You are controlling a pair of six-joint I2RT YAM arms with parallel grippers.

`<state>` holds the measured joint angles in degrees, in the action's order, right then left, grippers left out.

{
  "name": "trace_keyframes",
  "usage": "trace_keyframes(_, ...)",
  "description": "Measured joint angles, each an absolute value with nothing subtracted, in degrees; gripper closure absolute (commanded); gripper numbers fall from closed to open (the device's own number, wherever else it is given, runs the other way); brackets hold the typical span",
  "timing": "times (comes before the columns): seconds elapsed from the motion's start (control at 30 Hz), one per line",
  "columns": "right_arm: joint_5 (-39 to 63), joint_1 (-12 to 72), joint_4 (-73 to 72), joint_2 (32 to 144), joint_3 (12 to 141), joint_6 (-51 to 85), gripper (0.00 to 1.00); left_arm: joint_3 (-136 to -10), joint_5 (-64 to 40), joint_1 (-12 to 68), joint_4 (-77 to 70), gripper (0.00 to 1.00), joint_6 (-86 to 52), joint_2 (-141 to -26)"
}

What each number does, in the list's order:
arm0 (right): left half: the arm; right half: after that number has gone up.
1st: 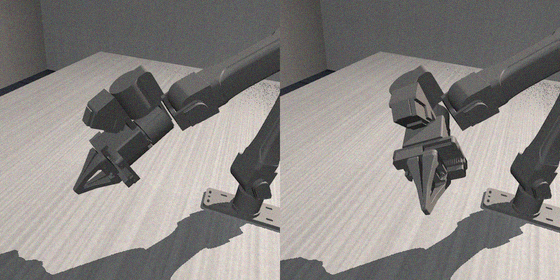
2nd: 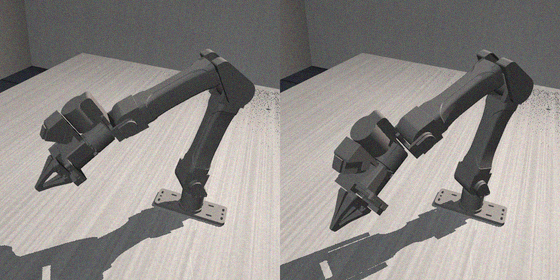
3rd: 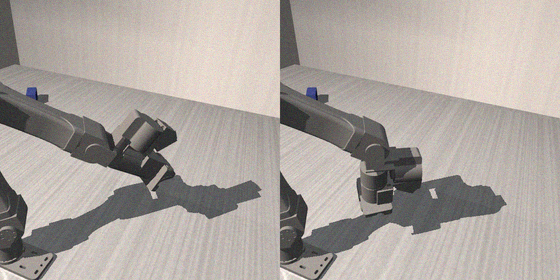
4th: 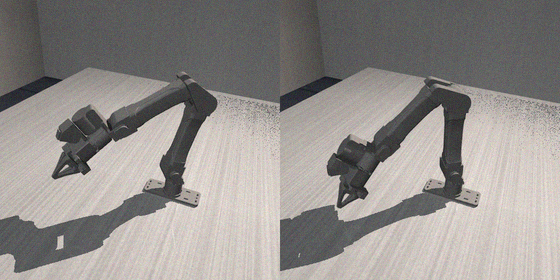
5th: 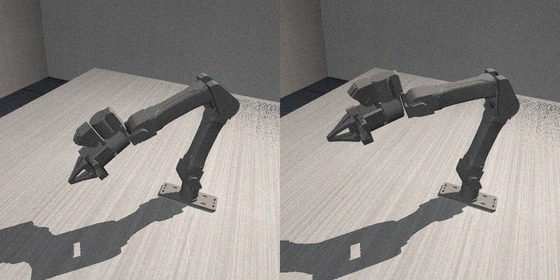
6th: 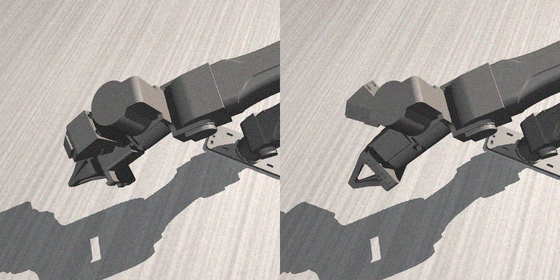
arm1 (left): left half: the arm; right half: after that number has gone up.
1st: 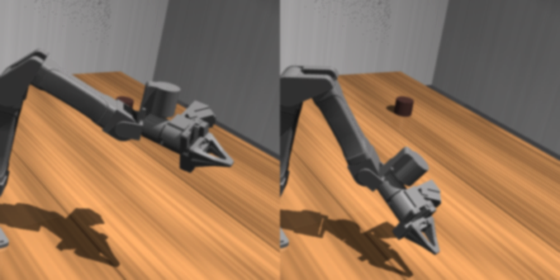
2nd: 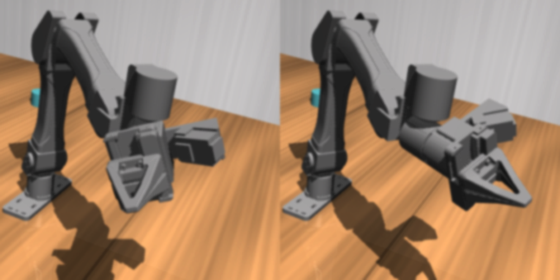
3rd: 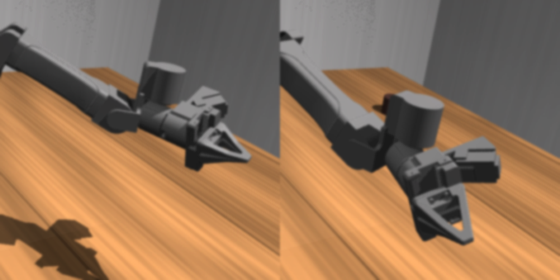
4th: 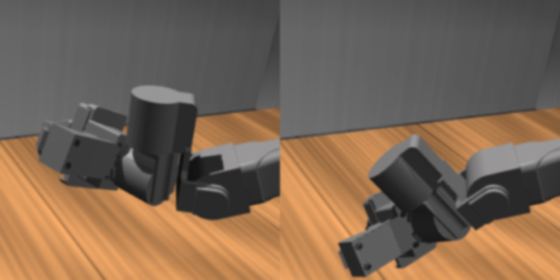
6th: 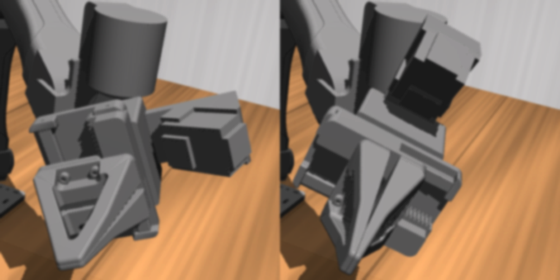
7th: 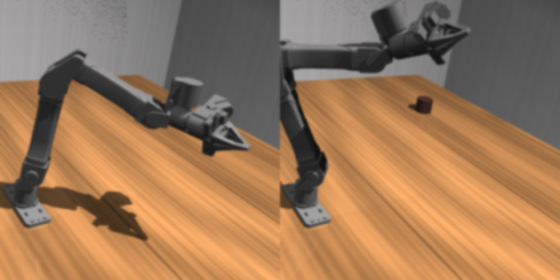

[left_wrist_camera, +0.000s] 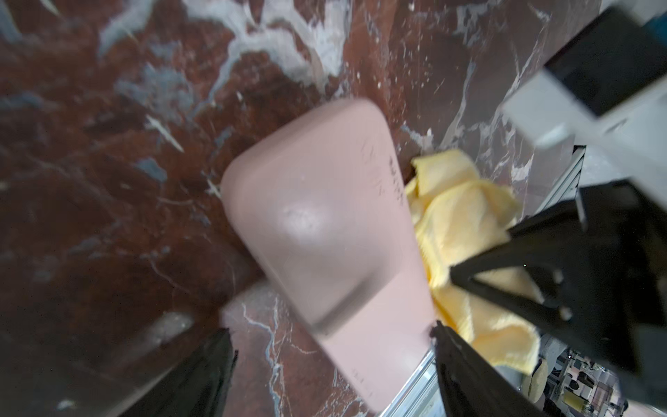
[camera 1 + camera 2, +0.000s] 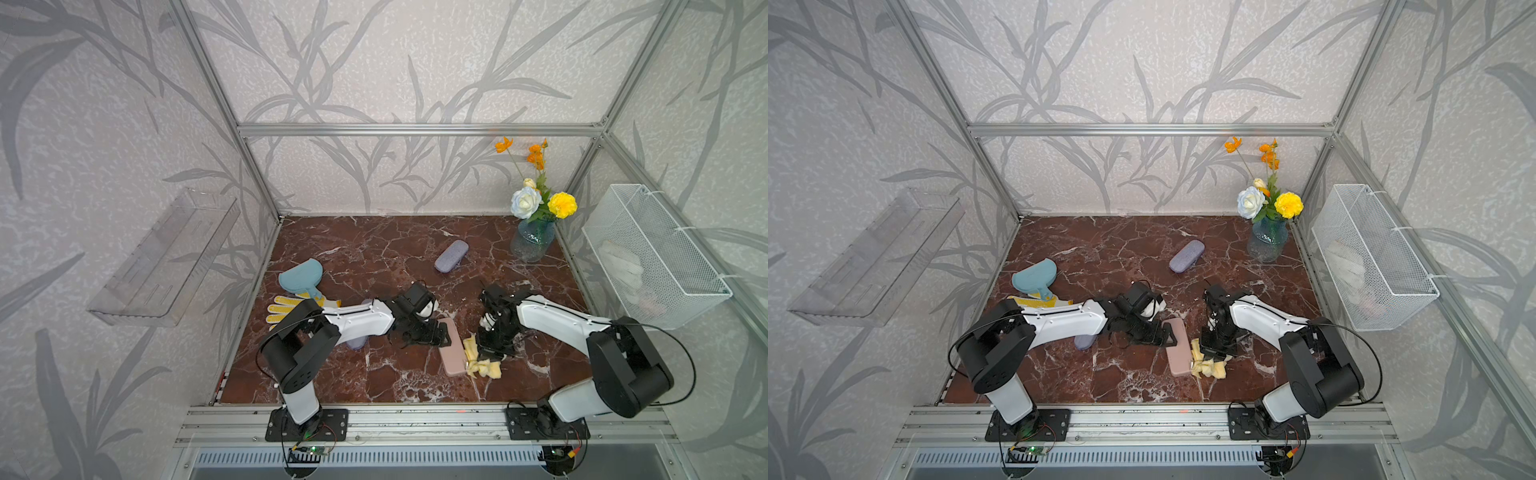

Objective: Wipe the eyeglass case
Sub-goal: Move the eyeglass case from the center of the board.

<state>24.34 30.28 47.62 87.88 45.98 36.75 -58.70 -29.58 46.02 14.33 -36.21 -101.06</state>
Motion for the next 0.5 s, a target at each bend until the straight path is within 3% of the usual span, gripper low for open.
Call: trace_keyframes(0.5,30.9,35.9,33.6,99.0,56.5,48.6,1.00,-73.6,-26.8,40.1,22.3,0.14,-27.5,-110.5)
